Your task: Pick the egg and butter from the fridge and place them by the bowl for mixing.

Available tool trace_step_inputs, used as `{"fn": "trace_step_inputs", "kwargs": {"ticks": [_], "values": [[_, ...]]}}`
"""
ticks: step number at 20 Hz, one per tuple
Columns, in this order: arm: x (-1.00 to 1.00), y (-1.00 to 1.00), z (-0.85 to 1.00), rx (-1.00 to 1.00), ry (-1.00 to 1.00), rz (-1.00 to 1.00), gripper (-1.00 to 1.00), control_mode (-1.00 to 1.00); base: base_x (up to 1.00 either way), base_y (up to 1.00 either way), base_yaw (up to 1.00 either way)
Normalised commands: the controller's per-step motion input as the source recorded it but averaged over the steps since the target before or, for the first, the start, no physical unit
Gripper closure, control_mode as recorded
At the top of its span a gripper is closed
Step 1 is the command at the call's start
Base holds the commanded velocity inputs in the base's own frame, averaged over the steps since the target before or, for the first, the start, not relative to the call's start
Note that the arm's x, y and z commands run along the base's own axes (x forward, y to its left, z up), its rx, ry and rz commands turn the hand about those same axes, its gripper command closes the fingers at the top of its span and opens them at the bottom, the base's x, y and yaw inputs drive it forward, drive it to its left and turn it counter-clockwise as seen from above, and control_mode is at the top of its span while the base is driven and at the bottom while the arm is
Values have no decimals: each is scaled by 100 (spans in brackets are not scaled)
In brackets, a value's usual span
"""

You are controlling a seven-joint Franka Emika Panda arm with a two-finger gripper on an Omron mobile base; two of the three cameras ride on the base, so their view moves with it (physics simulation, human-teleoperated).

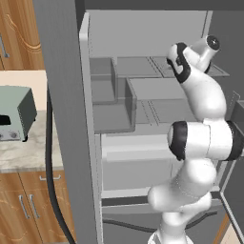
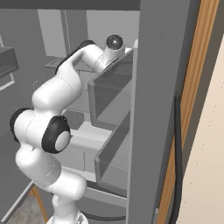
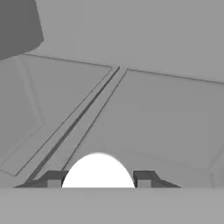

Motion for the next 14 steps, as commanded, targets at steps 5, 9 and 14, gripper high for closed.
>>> {"fn": "trace_step_inputs", "kwargs": {"ticks": [5,9,14], "values": [[-100,28,12,-2,-54,0,100,-100,0,0,0],[-100,13,71,8,12,-4,100,-100,0,0,0],[-100,16,47,9,59,-10,100,-100,0,0,0]]}}
